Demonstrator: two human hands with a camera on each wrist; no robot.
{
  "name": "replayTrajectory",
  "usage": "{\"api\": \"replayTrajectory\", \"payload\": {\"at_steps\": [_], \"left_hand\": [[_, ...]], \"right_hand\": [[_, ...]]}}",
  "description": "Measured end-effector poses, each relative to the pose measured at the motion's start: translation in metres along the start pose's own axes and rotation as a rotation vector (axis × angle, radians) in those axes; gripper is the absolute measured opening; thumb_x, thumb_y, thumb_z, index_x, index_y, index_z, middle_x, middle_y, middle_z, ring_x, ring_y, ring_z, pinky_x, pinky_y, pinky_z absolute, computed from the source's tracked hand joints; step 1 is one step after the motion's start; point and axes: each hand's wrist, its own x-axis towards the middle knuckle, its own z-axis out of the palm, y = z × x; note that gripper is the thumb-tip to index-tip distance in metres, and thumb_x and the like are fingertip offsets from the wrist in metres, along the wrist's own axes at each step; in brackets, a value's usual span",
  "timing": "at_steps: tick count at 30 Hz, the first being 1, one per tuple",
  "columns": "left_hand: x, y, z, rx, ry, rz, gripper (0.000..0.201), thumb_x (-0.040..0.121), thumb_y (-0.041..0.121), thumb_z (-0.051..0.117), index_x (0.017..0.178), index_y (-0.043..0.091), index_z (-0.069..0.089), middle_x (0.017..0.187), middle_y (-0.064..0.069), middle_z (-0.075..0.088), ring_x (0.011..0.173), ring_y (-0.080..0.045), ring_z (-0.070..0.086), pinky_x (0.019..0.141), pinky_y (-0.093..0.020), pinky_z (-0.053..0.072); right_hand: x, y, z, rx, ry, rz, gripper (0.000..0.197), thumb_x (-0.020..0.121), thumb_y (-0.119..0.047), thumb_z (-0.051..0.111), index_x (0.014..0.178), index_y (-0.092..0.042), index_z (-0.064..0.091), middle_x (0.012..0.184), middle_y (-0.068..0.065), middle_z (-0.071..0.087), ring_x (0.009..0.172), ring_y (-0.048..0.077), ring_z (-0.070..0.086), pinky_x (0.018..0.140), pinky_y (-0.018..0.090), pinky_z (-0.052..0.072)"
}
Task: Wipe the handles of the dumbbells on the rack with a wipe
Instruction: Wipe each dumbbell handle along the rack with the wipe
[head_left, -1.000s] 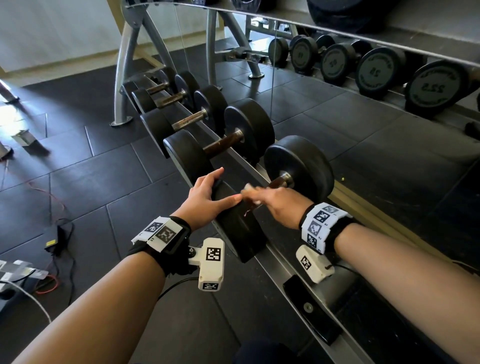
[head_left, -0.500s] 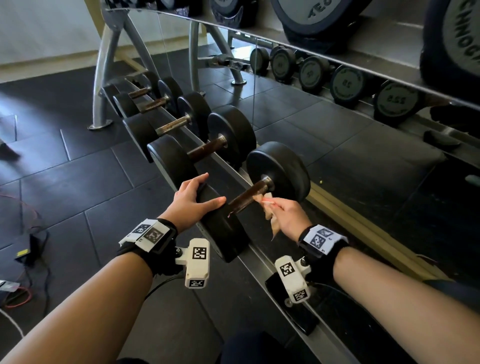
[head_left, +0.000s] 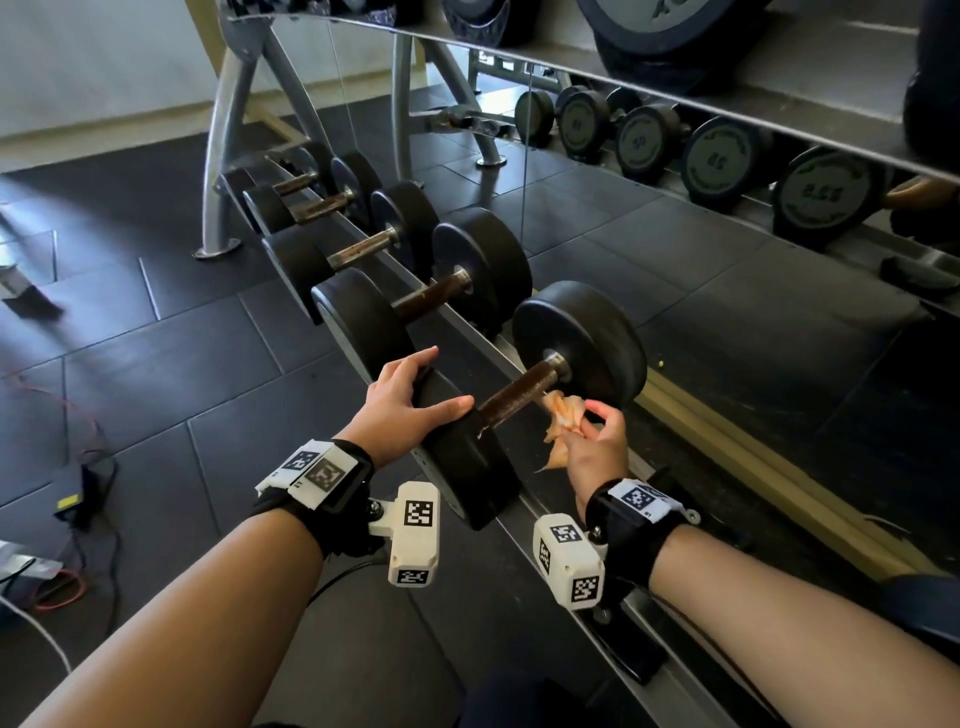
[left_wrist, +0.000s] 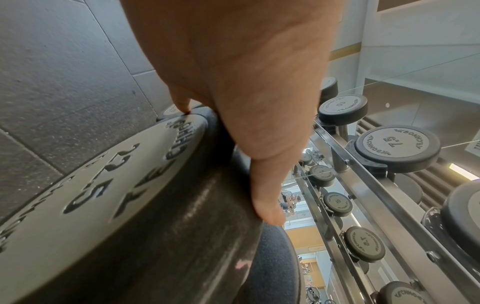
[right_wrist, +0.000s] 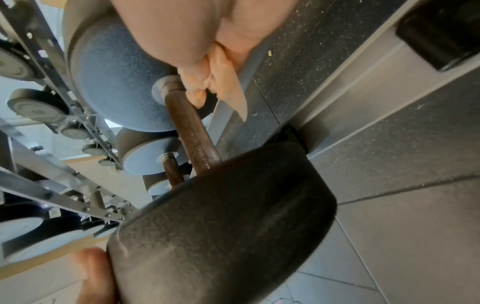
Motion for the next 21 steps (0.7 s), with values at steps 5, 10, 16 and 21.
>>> {"api": "replayTrajectory", "payload": {"at_steps": [5,10,16,21], "left_hand": [[0.001,-0.001,0.000,-0.010,0.009,0.007,0.088,0.073,0.058,0.073,0.148,0.041,0.029,0.148,0.009,0.028,0.137,-0.019,0.029,0.113,-0.051,0.034],[0.000,-0.001,0.000,-0.008,0.003,0.007,0.089,0.072,0.060,0.072,0.148,0.042,0.029,0.148,0.010,0.028,0.137,-0.019,0.029,0.114,-0.051,0.034],[0.001,-0.001,0.000,0.007,-0.008,0.010,0.093,0.066,0.066,0.070,0.147,0.042,0.030,0.148,0.012,0.027,0.137,-0.019,0.028,0.114,-0.050,0.034],[0.000,-0.001,-0.001,0.009,-0.011,0.009,0.097,0.061,0.070,0.067,0.146,0.044,0.030,0.147,0.012,0.028,0.137,-0.019,0.028,0.113,-0.051,0.034]], "right_hand": [[0.006,-0.004,0.021,0.059,0.072,0.056,0.044,0.090,0.000,0.064,0.129,-0.020,0.057,0.083,-0.021,0.060,0.063,-0.006,0.061,0.045,0.005,0.042],[0.011,-0.011,0.037,0.109,0.079,0.061,0.038,0.094,-0.013,0.063,0.130,-0.024,0.062,0.100,-0.007,0.068,0.073,-0.002,0.062,0.044,0.004,0.042],[0.014,-0.018,0.037,0.304,0.074,0.108,0.033,0.085,-0.010,0.074,0.113,-0.025,0.070,0.093,-0.006,0.071,0.073,0.003,0.071,0.054,0.009,0.049],[0.009,-0.013,0.038,0.278,0.051,0.102,0.025,0.090,-0.012,0.069,0.106,-0.032,0.072,0.085,-0.019,0.068,0.080,-0.005,0.065,0.068,0.008,0.044]]}}
